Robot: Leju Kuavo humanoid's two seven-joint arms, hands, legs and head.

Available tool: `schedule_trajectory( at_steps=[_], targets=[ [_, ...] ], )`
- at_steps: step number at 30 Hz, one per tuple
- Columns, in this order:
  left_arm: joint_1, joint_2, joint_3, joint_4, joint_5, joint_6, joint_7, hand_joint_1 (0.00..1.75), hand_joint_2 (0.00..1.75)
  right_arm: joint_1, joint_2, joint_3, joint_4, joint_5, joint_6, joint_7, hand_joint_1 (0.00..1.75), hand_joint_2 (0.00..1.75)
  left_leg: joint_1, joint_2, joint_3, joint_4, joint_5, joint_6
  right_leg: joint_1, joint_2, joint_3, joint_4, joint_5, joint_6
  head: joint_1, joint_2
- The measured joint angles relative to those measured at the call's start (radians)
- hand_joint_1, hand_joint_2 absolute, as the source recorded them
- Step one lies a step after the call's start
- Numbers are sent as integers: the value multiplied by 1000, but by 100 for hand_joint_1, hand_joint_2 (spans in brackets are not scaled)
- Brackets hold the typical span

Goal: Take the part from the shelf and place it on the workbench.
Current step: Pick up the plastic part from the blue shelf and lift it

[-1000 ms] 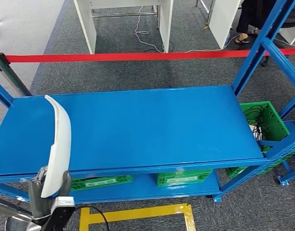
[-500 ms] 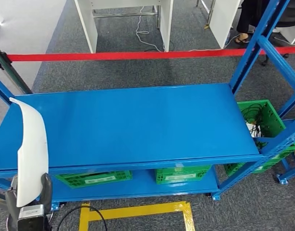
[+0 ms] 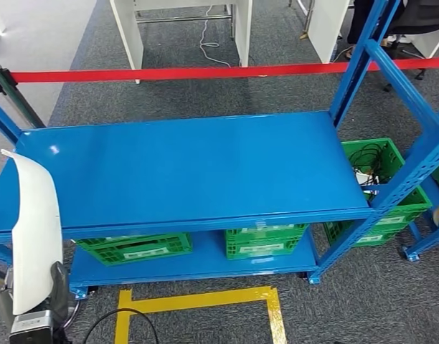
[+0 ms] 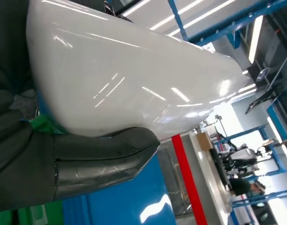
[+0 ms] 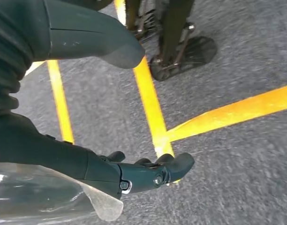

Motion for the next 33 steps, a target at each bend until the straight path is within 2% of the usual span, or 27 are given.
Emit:
schedule_trajectory(
  at_steps=[2, 3, 4, 5, 7, 8, 9, 10, 11, 12, 14, 15, 16, 17, 18, 19, 20, 22, 23, 24, 25, 26, 28, 29, 30, 31, 33],
  targets=[
    [-2, 0, 0, -3, 13, 5, -1, 175, 175, -1, -7, -6, 0, -7, 13, -25, 0, 175, -4, 1, -8, -10, 14, 2, -3, -1, -2, -6, 16, 15, -2, 0],
    [-5, 0, 0, -4, 22, 7, -1, 175, 175, -2, -12, -11, 0, -14, 17, -39, 0, 175, -2, 2, -16, -15, 25, 6, -4, 0, -7, -4, 12, 20, -3, 0],
    [-8, -1, -1, -4, 30, 7, -1, 175, 175, -2, -16, -17, -1, -23, 20, -52, 0, 175, 0, 3, -27, -19, 39, 13, -4, 1, -17, 10, -11, 26, -2, 0],
    [-12, -2, -2, -5, 36, 7, -1, 175, 175, -3, -21, -24, -1, -31, 20, -64, 0, 175, 3, 5, -40, -24, 54, 18, -4, 2, -30, 41, -52, 30, 0, 0],
    [-17, -4, -3, -5, 42, 9, 0, 175, 175, -4, -29, -38, -2, -41, 18, -84, 0, 175, 2, 6, -69, -23, 77, 24, -5, 3, -60, 157, -156, 38, 4, 0],
    [-18, -4, -4, -5, 43, 12, 0, 175, 175, -5, -34, -44, -3, -44, 16, -90, 0, 175, 2, 7, -84, -22, 88, 24, -5, 3, -67, 218, -185, 41, 4, 0],
    [-19, -5, -5, -5, 44, 15, 0, 175, 175, -5, -38, -49, -4, -45, 14, -95, 0, 175, 1, 8, -99, -20, 99, 23, -6, 3, -65, 261, -189, 44, 4, 0],
    [-20, -5, -5, -5, 47, 20, 0, 175, 175, -5, -42, -54, -4, -46, 13, -96, 0, 175, 2, 9, -114, -17, 109, 21, -6, 3, -47, 270, -171, 46, 5, 0],
    [-22, -6, -6, -5, 52, 24, 0, 175, 175, -6, -44, -58, -4, -47, 13, -93, 0, 175, 2, 10, -128, -13, 118, 18, -8, 3, -10, 241, -140, 48, 4, 0],
    [-25, -6, -6, -5, 58, 26, 0, 175, 175, -6, -46, -62, -4, -47, 15, -87, 0, 175, 3, 10, -140, -7, 125, 14, -9, 3, 43, 179, -115, 49, 5, 0],
    [-31, -7, -5, -6, 67, 22, 0, 175, 175, -9, -47, -71, -4, -47, 22, -67, 0, 175, 1, 10, -159, 10, 135, 5, -9, 4, 154, 25, -116, 45, 5, 0],
    [-35, -8, -4, -7, 68, 18, 0, 175, 175, -11, -47, -76, -4, -46, 25, -57, 0, 175, -1, 10, -164, 17, 141, 0, -9, 6, 184, -24, -130, 39, 5, 0],
    [-38, -8, -4, -8, 64, 16, 0, 175, 175, -12, -47, -80, -4, -45, 27, -47, 0, 175, -2, 10, -169, 20, 148, -5, -6, 6, 195, -49, -142, 32, 5, 0],
    [-40, -8, -5, -8, 59, 16, 0, 175, 175, -12, -46, -83, -4, -43, 30, -38, 0, 175, -1, 10, -172, 21, 155, -10, -6, 6, 188, -53, -142, 21, 5, 0],
    [-41, -8, -7, -8, 52, 19, 0, 175, 175, -12, -45, -85, -3, -41, 33, -30, 0, 175, 1, 9, -176, 24, 151, -15, -7, 4, 178, -51, -136, 12, 5, 0],
    [-42, -8, -8, -8, 47, 22, 0, 175, 175, -11, -43, -88, -3, -39, 36, -24, 0, 175, 3, 8, -183, 37, 130, -22, -7, 2, 169, -51, -128, 2, 4, 0],
    [-42, -8, -9, -8, 44, 26, 0, 175, 175, -11, -42, -90, -3, -36, 38, -19, 0, 175, 5, 7, -194, 68, 92, -29, -8, -1, 157, -51, -118, -7, 3, 0],
    [-42, -7, -9, -8, 41, 30, 0, 175, 175, -12, -41, -95, -3, -33, 39, -14, 0, 175, 8, 6, -223, 186, -8, -39, -7, -2, 136, -49, -98, -16, 1, 0],
    [-42, -6, -9, -8, 41, 32, 0, 175, 175, -11, -41, -98, -3, -32, 40, -11, 0, 175, 9, 6, -234, 250, -42, -41, -7, -3, 125, -48, -87, -16, 1, 0],
    [-41, -4, -10, -8, 41, 35, 0, 175, 175, -11, -41, -99, -3, -29, 40, -6, 0, 175, 10, 6, -235, 295, -54, -43, -6, -3, 113, -44, -78, -16, 1, 0],
    [-41, -2, -10, -8, 41, 39, 0, 175, 175, -11, -40, -100, -3, -26, 41, -1, 0, 175, 10, 6, -222, 307, -45, -42, -5, -4, 101, -40, -69, -15, 1, 0],
    [-40, 0, -10, -8, 41, 41, 0, 175, 175, -10, -39, -101, -3, -22, 42, 4, 0, 175, 10, 6, -189, 275, -20, -39, -5, -4, 87, -35, -62, -14, 1, 0],
    [-39, 4, -10, -8, 40, 43, 0, 175, 175, -10, -33, -101, -3, -16, 44, 9, 0, 175, 8, 5, -89, 131, 23, -26, -3, -2, 64, -25, -50, -10, 1, 0],
    [-38, 6, -10, -8, 40, 42, 0, 175, 175, -10, -29, -101, -3, -13, 47, 10, 0, 175, 7, 5, -45, 59, 28, -20, -2, -2, 56, -22, -44, -6, 1, 0],
    [-38, 7, -10, -7, 40, 40, 0, 175, 175, -10, -26, -101, -3, -10, 52, 9, 0, 175, 4, 4, -20, 10, 26, -14, -2, -2, 51, -21, -36, 0, 1, 0],
    [-37, 8, -10, -6, 40, 38, 0, 175, 175, -10, -23, -101, -3, -8, 57, 9, 0, 175, 2, 4, -13, -11, 22, -10, -2, -2, 46, -23, -28, 6, 1, 0],
    [-34, 9, -9, -4, 42, 35, 0, 175, 175, -8, -20, -101, -2, -4, 63, 9, 0, 175, 2, 6, -24, -21, 37, -2, -4, -1, 37, -26, -16, 19, 1, 0]
  ],
)
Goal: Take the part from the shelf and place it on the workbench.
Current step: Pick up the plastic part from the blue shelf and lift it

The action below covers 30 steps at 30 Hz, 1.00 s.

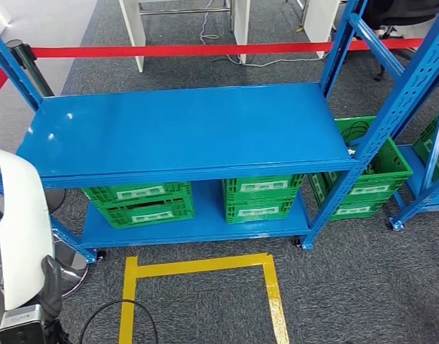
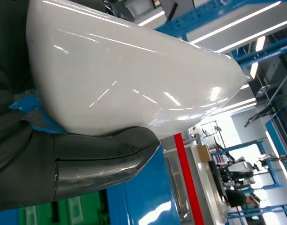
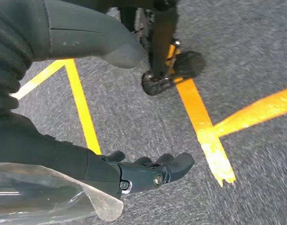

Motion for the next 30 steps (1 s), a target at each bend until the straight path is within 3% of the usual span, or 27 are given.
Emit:
schedule_trajectory(
  at_steps=[2, 5, 6, 7, 8, 10, 12, 14, 16, 18, 20, 21, 22, 23, 24, 25, 27, 28, 30],
  targets=[
    [1, 1, 1, 3, 3, -6, 0, 175, 175, 3, 2, 0, 0, 6, 4, -2, 0, 175, 4, 4, -20, -10, 24, 13, 0, 2, -21, 28, -40, 9, 3, 0],
    [5, 1, 3, 8, 7, -16, 0, 175, 175, 4, 5, 0, 0, 23, 17, -16, 0, 175, 2, 6, -61, -12, 58, 24, 0, 4, -70, 197, -177, 16, 7, 0],
    [6, 1, 4, 10, 7, -18, 0, 175, 175, 4, 5, 1, 0, 29, 22, -24, 0, 175, 0, 7, -76, -9, 68, 24, 0, 4, -77, 253, -194, 18, 6, 0],
    [8, 1, 5, 11, 6, -21, 0, 175, 175, 4, 5, 1, 0, 33, 26, -32, 0, 175, -1, 7, -91, -5, 77, 23, 0, 4, -71, 281, -185, 20, 6, 0],
    [9, 1, 6, 12, 6, -25, 0, 175, 175, 4, 5, 1, 0, 37, 30, -39, 0, 175, -1, 7, -107, -1, 86, 22, 0, 4, -49, 274, -157, 20, 6, 0],
    [13, 2, 7, 13, 0, -35, 0, 175, 175, 2, 5, 1, 0, 48, 34, -47, 0, 175, -2, 7, -133, 11, 100, 16, -1, 4, 43, 161, -104, 18, 6, 0],
    [20, 2, 6, 14, -15, -40, 0, 175, 175, -1, 5, 2, 0, 60, 38, -47, 0, 175, -5, 7, -150, 24, 114, 8, 0, 5, 145, 12, -109, 12, 6, 0],
    [26, 2, 4, 14, -30, -35, 0, 175, 175, -4, 6, 3, 0, 70, 40, -42, 0, 175, -6, 8, -159, 27, 132, 0, 4, 7, 174, -52, -126, 3, 6, 0],
    [34, 4, 2, 14, -36, -28, 0, 175, 175, -3, 12, 3, 1, 78, 41, -35, 0, 175, -4, 6, -168, 30, 129, -11, 2, 5, 157, -55, -115, -11, 5, 0],
    [46, 7, 2, 14, -36, -22, 0, 175, 175, -3, 17, 3, 2, 88, 41, -24, 0, 175, -1, 3, -185, 87, 59, -26, -2, 1, 143, -54, -96, -28, 1, 0],
    [55, 11, 2, 14, -33, -21, 0, 175, 175, -2, 19, 4, 2, 96, 41, -16, 0, 175, 4, 1, -211, 219, -42, -37, -1, -2, 119, -43, -81, -36, -2, 0],
    [57, 12, 2, 14, -33, -21, 0, 175, 175, -2, 20, 5, 2, 98, 41, -14, 0, 175, 6, 1, -219, 282, -71, -41, -1, -3, 104, -37, -74, -36, -3, 0],
    [60, 14, 2, 14, -32, -21, 0, 175, 175, -2, 20, 5, 2, 99, 41, -13, 0, 175, 7, 1, -217, 318, -77, -43, -1, -4, 87, -29, -68, -36, -3, 0],
    [62, 15, 2, 14, -31, -22, 0, 175, 175, -2, 21, 6, 2, 100, 41, -11, 0, 175, 8, 1, -198, 317, -63, -43, 0, -5, 71, -22, -63, -34, -3, 0],
    [64, 16, 1, 13, -31, -24, 0, 175, 175, -3, 23, 8, 2, 102, 41, -8, 0, 175, 9, 1, -163, 277, -36, -41, 0, -4, 57, -14, -58, -33, -3, 0],
    [66, 17, 1, 13, -31, -25, 0, 175, 175, -3, 25, 11, 2, 106, 41, -3, 0, 175, 9, 0, -115, 209, -12, -35, -1, -4, 45, -8, -54, -30, -3, 0],
    [70, 19, 0, 12, -33, -27, 0, 175, 175, -4, 29, 17, 2, 117, 41, 6, 0, 175, 5, -3, -31, 75, 3, -23, 1, -3, 30, 2, -44, -22, -2, 0],
    [72, 20, -1, 11, -35, -25, 0, 175, 175, -4, 31, 19, 2, 122, 41, 10, 0, 175, 3, -4, -12, 37, 0, -18, 1, -3, 24, 4, -37, -16, -2, 0],
    [79, 21, -2, 11, -39, -20, 0, 175, 175, -6, 33, 22, 3, 131, 41, 13, 0, 175, -1, -4, -15, 18, 1, -10, -1, -3, 14, 3, -21, -3, -2, 0]
  ],
)
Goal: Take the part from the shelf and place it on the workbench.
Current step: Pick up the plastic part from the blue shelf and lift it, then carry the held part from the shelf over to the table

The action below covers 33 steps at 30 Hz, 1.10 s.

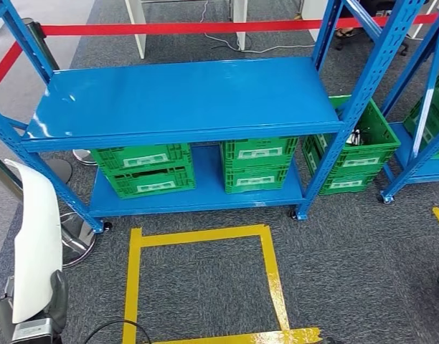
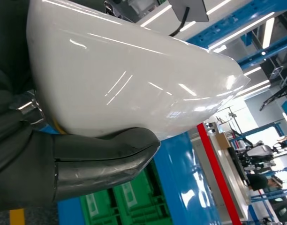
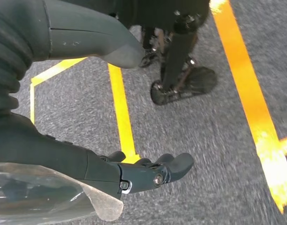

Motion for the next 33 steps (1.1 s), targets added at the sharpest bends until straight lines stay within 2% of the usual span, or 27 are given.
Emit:
schedule_trajectory(
  at_steps=[1, 2, 3, 5, 6, 7, 8, 9, 10, 11, 12, 13, 14, 16, 17, 18, 20, 21, 22, 23, 24, 26, 28, 29, 31, 32, 33],
  targets=[
    [3, 1, -2, 0, 0, 3, 0, 175, 175, 0, 0, 1, 0, 4, 0, 0, 0, 175, 1, 3, -5, -6, 7, 6, -1, 1, -7, 3, -4, 5, 0, 0],
    [6, 2, -5, 0, 2, 3, 0, 175, 175, 0, 0, 3, 0, 9, 0, 0, 0, 175, 3, 5, -11, -12, 16, 13, 0, 3, -19, 17, -24, 9, 0, 0],
    [9, 2, -8, -1, 5, 0, 0, 175, 175, 0, 0, 5, 0, 14, 0, 0, 0, 175, 6, 8, -19, -17, 25, 22, 0, 5, -34, 50, -59, 12, 2, 0],
    [13, 4, -17, -1, 8, -4, 0, 175, 175, -1, 0, 10, 0, 25, 1, 0, 0, 175, 6, 11, -41, -14, 41, 31, -1, 7, -71, 164, -151, 16, 6, 0],
    [15, 5, -21, 0, 6, -3, 0, 175, 175, -1, 0, 12, 0, 31, 2, -1, 0, 175, 4, 12, -55, -9, 49, 32, -2, 7, -82, 224, -180, 18, 7, 0],
    [16, 6, -25, 0, 4, 2, 0, 175, 175, -1, 0, 14, 0, 36, 2, -4, 0, 175, 3, 13, -70, -4, 57, 32, -2, 7, -83, 265, -185, 20, 7, 0],
    [17, 7, -30, 0, 2, 7, 0, 175, 175, -2, 0, 16, 0, 40, 3, -8, 0, 175, 2, 14, -85, 2, 65, 31, -3, 7, -71, 278, -168, 21, 7, 0],
    [17, 8, -35, 1, 1, 12, 0, 175, 175, -3, 0, 18, 0, 44, 3, -12, 0, 175, 2, 14, -102, 9, 73, 29, -3, 7, -43, 258, -135, 22, 7, 0],
    [19, 9, -40, 1, 0, 17, 0, 175, 175, -5, 0, 20, 0, 45, 3, -19, 0, 175, 3, 14, -118, 17, 80, 26, -3, 7, 0, 209, -104, 21, 7, 0],
    [22, 11, -44, 1, 0, 22, 0, 175, 175, -8, 0, 22, 0, 45, 3, -27, 0, 175, 1, 13, -132, 25, 87, 21, -3, 7, 53, 138, -93, 21, 8, 0],
    [26, 12, -46, 1, 0, 25, 0, 175, 175, -12, 0, 23, 0, 42, 2, -39, 0, 175, 0, 14, -142, 33, 93, 15, -3, 9, 104, 66, -97, 17, 8, 0],
    [30, 14, -48, 1, -1, 28, 0, 175, 175, -15, 1, 23, 0, 39, 1, -54, 0, 175, -1, 14, -148, 38, 101, 10, -2, 10, 137, 12, -110, 12, 8, 0],
    [34, 16, -48, 1, -1, 29, 0, 175, 175, -18, 2, 23, 0, 35, 1, -71, 0, 175, -2, 15, -151, 39, 110, 5, 1, 11, 151, -18, -122, 7, 8, 0],
    [42, 19, -48, 0, -3, 30, 0, 175, 175, -19, 5, 23, 0, 28, 1, -102, 0, 175, 1, 14, -155, 39, 121, -6, 3, 7, 137, -25, -113, -9, 9, 0],
    [48, 21, -48, -1, -3, 29, 0, 175, 175, -19, 7, 23, 0, 25, 2, -114, 0, 175, 3, 12, -159, 48, 101, -12, 2, 4, 127, -25, -103, -18, 8, 0],
    [54, 23, -47, -1, -3, 29, 0, 175, 175, -19, 8, 23, 0, 23, 3, -123, 0, 175, 5, 10, -165, 71, 62, -19, 1, 1, 115, -26, -91, -26, 7, 0],
    [61, 26, -47, -1, -3, 28, 0, 175, 175, -21, 9, 23, 0, 21, 4, -133, 0, 175, 9, 8, -179, 173, -52, -29, 1, -3, 87, -24, -66, -35, 3, 0],
    [62, 27, -47, -1, -3, 28, 0, 175, 175, -21, 9, 23, 0, 21, 4, -136, 0, 175, 10, 8, -184, 236, -93, -33, 2, -5, 73, -23, -53, -36, 3, 0],
    [63, 28, -47, -1, -3, 28, 0, 175, 175, -22, 9, 23, 0, 21, 5, -139, 0, 175, 12, 8, -183, 288, -109, -35, 3, -7, 57, -19, -41, -36, 2, 0],
    [63, 29, -47, -1, -3, 28, 0, 175, 175, -22, 9, 23, 0, 22, 6, -143, 0, 175, 12, 8, -171, 314, -97, -35, 3, -9, 38, -14, -28, -35, 2, 0],
    [63, 30, -47, -1, -4, 27, 0, 175, 175, -23, 9, 23, 0, 22, 7, -149, 0, 175, 13, 7, -145, 306, -67, -34, 3, -10, 19, -7, -17, -34, 2, 0],
    [64, 31, -47, -2, -6, 26, 0, 175, 175, -24, 9, 23, 0, 22, 11, -169, 0, 175, 12, 5, -49, 191, -19, -26, 4, -10, -17, 6, 3, -29, 2, 0],
    [64, 32, -47, -6, -10, 24, 0, 175, 175, -26, 10, 22, 0, 20, 20, -203, 0, 175, 8, 1, 47, 39, -31, -15, 5, -9, -38, 12, 22, -20, 3, 0],
    [64, 32, -47, -8, -12, 24, 0, 175, 175, -27, 10, 21, 0, 18, 25, -222, 0, 175, 5, 0, 69, -4, -42, -10, 5, -9, -43, 11, 34, -13, 3, 0],
    [67, 32, -47, -13, -14, 21, 0, 175, 175, -29, 10, 20, 0, 14, 32, -251, 0, 175, 3, 1, 63, -27, -35, 1, 3, -8, -51, 5, 55, 1, 3, 0],
    [68, 32, -46, -15, -14, 18, 0, 175, 175, -29, 10, 19, 0, 15, 34, -259, 0, 175, 4, 4, 51, -28, -21, 9, 2, -7, -58, 7, 48, 6, 2, 0],
    [69, 32, -46, -16, -13, 14, 0, 175, 175, -29, 10, 19, -1, 17, 35, -262, 0, 175, 6, 6, 36, -30, -7, 17, 1, -4, -67, 25, 18, 10, 4, 0]
  ],
)
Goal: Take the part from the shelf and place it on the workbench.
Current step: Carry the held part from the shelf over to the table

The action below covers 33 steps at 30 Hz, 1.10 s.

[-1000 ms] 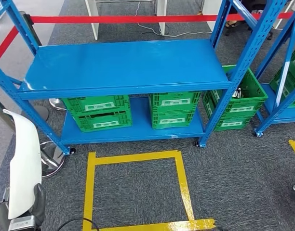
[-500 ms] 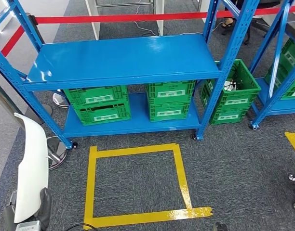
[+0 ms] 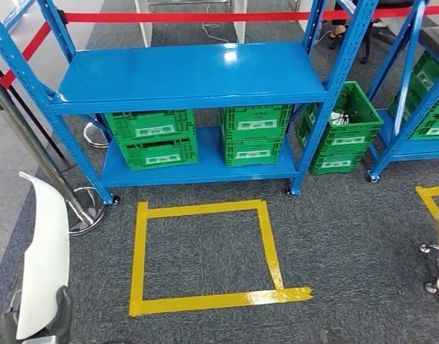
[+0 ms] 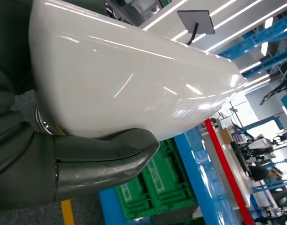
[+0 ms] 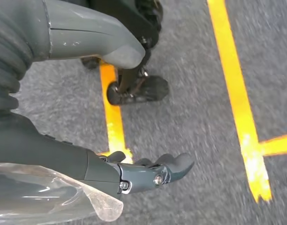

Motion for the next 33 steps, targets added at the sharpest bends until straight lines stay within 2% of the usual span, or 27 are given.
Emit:
schedule_trajectory(
  at_steps=[1, 3, 4, 5, 6, 7, 8, 9, 10, 11, 12, 14, 15, 16, 18, 19, 20, 21, 22, 23, 25, 26, 27, 28, 29, 31, 33],
  targets=[
    [0, 0, 0, -1, 0, -4, 0, 175, 175, 0, 0, -1, 0, 3, 0, -1, 0, 175, 2, 2, -17, -2, 15, 6, 0, 3, -14, 36, -49, 2, 3, 0],
    [1, 0, 1, -2, 0, -7, 0, 175, 175, -1, 0, -1, -1, 13, 0, 2, 0, 175, -1, 0, -53, 1, 43, 12, 0, 7, -38, 157, -155, 6, 9, 0],
    [1, 0, 1, -2, 0, -7, 0, 175, 175, -2, 0, -2, -1, 18, 0, 5, 0, 175, -3, -3, -73, 4, 58, 11, 0, 8, -42, 218, -175, 7, 9, 0],
    [1, 0, 1, -2, 1, -7, 0, 175, 175, -2, 0, -2, -1, 23, -1, 8, 0, 175, -5, -6, -94, 8, 72, 10, 0, 8, -35, 260, -167, 7, 9, 0],
    [1, 0, 1, -2, 3, -7, 0, 175, 175, -3, 0, -2, -1, 28, -3, 12, 0, 175, -6, -12, -116, 13, 85, 9, 0, 10, -15, 272, -136, 5, 9, 0],
    [0, 0, 1, -2, 6, -8, 0, 175, 175, -3, 0, -2, -1, 32, -4, 15, 0, 175, -7, -19, -139, 18, 97, 6, 0, 15, 22, 249, -100, 2, 9, 0],
    [0, 0, 1, -3, 9, -8, 0, 175, 175, -4, 0, -2, -1, 36, -5, 17, 0, 175, -7, -26, -158, 25, 109, 2, 1, 31, 75, 194, -82, -3, 9, 0],
    [-1, 0, 1, -5, 12, -8, 0, 175, 175, -5, 0, -2, -1, 40, -6, 18, 0, 175, -9, -35, -174, 33, 119, -2, 1, 50, 148, 104, -89, -9, 9, 0],
    [-1, 1, 0, -8, 13, -8, 0, 175, 175, -5, 0, -2, -2, 44, -6, 19, 0, 175, -11, -42, -184, 40, 129, -6, 2, 66, 210, 20, -115, -14, 8, 0],
    [-2, 1, 0, -11, 15, -7, 0, 175, 175, -6, 0, -2, -2, 47, -6, 21, 0, 175, -12, -50, -191, 46, 140, -10, 4, 76, 255, -45, -142, -19, 7, 0],
    [-2, 1, 0, -14, 17, -5, 0, 175, 175, -6, 0, -2, -2, 50, -7, 23, 0, 175, -13, -59, -195, 48, 150, -15, 7, 74, 278, -84, -159, -23, 5, 0],
    [-1, 2, -1, -17, 19, -1, -1, 175, 175, -6, 2, -2, -2, 54, -8, 28, 0, 175, -10, -65, -205, 51, 156, -25, 6, 51, 266, -85, -152, -36, 3, 0],
    [0, 2, -1, -18, 20, 1, -1, 175, 175, -6, 2, -2, -1, 55, -10, 33, 0, 175, -8, -58, -213, 67, 134, -30, 5, 37, 259, -84, -144, -44, 1, 0],
    [0, 3, -2, -18, 20, 4, -1, 175, 175, -4, 3, -3, -1, 56, -12, 37, 0, 175, -6, -45, -224, 101, 96, -36, 3, 23, 250, -84, -136, -50, -1, 0],
    [-2, 5, -2, -19, 21, 8, -1, 175, 175, 1, 2, -5, -1, 56, -15, 46, 0, 175, 0, -22, -252, 222, 1, -49, 4, -3, 234, -82, -123, -53, -6, 0],
    [-3, 6, -3, -19, 21, 10, -1, 175, 175, 3, 2, -6, -1, 57, -16, 50, 0, 175, 4, -19, -263, 285, -24, -54, 5, -16, 226, -80, -118, -52, -6, 0],
    [-3, 7, -4, -19, 21, 12, -1, 175, 175, 5, 2, -7, -1, 57, -16, 52, 0, 175, 7, -16, -264, 325, -30, -58, 5, -29, 217, -77, -114, -50, -6, 0],
    [-4, 9, -5, -19, 22, 14, -1, 175, 175, 6, 2, -8, -1, 57, -17, 53, 0, 175, 10, -14, -247, 326, -18, -60, 5, -41, 210, -73, -111, -49, -6, 0],
    [-4, 11, -7, -19, 21, 17, -1, 175, 175, 6, 2, -10, -1, 58, -17, 54, 0, 175, 12, -8, -213, 288, 5, -60, 5, -53, 204, -69, -110, -47, -6, 0],
    [-6, 13, -11, -19, 19, 20, -1, 175, 175, 5, 2, -12, -1, 59, -17, 54, 0, 175, 12, 5, -164, 217, 27, -57, 5, -64, 202, -65, -110, -45, -6, 0],
    [-10, 16, -22, -19, 14, 26, -1, 175, 175, 4, 2, -14, -1, 61, -17, 53, 0, 175, 4, 43, -83, 89, 44, -44, 7, -84, 200, -61, -111, -36, -5, 0],
    [-12, 18, -27, -19, 11, 28, -1, 175, 175, 3, 2, -15, -1, 61, -17, 53, 0, 175, -1, 56, -66, 56, 42, -37, 8, -93, 202, -60, -110, -30, -5, 0],
    [-13, 19, -29, -19, 10, 30, -1, 175, 175, 1, 2, -15, -1, 62, -17, 53, 0, 175, -5, 59, -66, 48, 39, -31, 9, -101, 203, -60, -107, -23, -6, 0],
    [-13, 20, -31, -19, 9, 32, -1, 175, 175, -1, 2, -15, -1, 62, -17, 53, 0, 175, -6, 51, -71, 43, 42, -24, 10, -109, 205, -60, -105, -17, -6, 0],
    [-13, 20, -32, -20, 9, 34, -1, 175, 175, -3, 2, -16, -1, 63, -17, 53, 0, 175, -4, 42, -75, 36, 46, -16, 9, -105, 204, -58, -109, -11, -7, 0],
    [-15, 21, -37, -21, 9, 38, -1, 175, 175, -6, 2, -16, -1, 67, -17, 53, 0, 175, 0, 25, -82, 25, 58, 1, 7, -60, 174, -7, -144, -3, -3, 0],
    [-20, 22, -47, -21, 10, 44, -1, 175, 175, -4, 2, -16, -1, 71, -17, 58, 0, 175, 0, 6, -93, 23, 66, 11, 5, -5, 107, 124, -207, 1, 0, 0]
  ],
)
